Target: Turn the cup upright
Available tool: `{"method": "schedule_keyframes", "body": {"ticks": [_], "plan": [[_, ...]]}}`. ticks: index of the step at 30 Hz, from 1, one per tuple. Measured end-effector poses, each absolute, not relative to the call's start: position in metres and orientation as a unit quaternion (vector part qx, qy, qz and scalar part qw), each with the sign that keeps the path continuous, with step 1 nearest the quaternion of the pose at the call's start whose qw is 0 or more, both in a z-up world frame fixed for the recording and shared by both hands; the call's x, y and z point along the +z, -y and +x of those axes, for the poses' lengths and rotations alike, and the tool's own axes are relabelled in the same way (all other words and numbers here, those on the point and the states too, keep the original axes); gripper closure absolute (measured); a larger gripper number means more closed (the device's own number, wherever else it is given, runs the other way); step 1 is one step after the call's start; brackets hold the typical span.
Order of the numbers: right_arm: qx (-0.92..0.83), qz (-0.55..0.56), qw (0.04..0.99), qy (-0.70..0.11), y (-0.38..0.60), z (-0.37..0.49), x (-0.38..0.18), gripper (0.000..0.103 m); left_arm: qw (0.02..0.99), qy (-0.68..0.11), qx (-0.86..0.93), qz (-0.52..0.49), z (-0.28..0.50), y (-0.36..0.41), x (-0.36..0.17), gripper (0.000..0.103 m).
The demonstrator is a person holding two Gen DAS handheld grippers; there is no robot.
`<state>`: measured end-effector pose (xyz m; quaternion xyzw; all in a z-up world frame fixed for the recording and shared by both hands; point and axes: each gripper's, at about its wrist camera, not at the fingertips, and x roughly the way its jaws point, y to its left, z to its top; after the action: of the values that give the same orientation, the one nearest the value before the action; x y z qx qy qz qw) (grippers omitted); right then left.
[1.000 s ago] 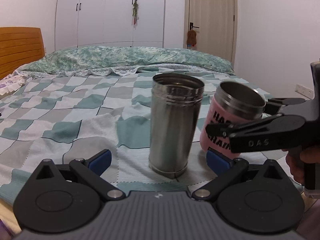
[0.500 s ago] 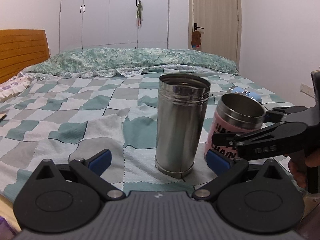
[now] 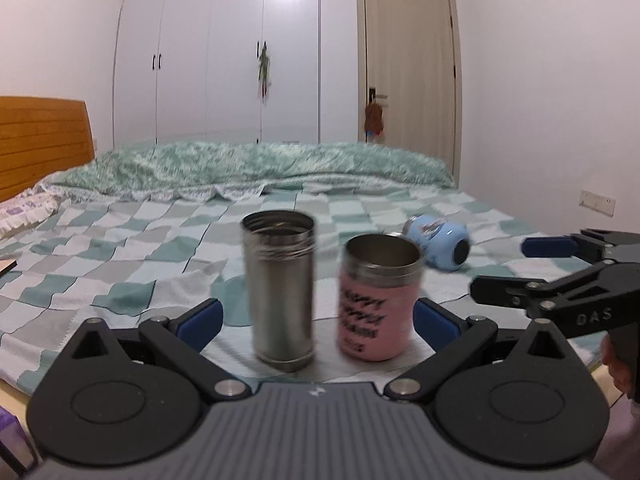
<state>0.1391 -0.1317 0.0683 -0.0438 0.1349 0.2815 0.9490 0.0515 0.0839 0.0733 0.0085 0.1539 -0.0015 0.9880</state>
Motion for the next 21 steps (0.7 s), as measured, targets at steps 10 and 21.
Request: {"method": "schedule_keyframes", "body": {"ticks": [10, 21], "plan": [[0.214, -0.063, 0.969, -0.105, 0.211, 0.081, 0.049, 0.0, 0.99, -0.141, -0.027, 0.003, 0.032, -0.014, 0.046, 0.0], [0.166, -0.052, 0.979, -0.102, 0.252, 0.061, 0.005, 0.0, 0.994, -0.107, -0.004, 0.016, 0.032, 0.018, 0.012, 0.0]]}}
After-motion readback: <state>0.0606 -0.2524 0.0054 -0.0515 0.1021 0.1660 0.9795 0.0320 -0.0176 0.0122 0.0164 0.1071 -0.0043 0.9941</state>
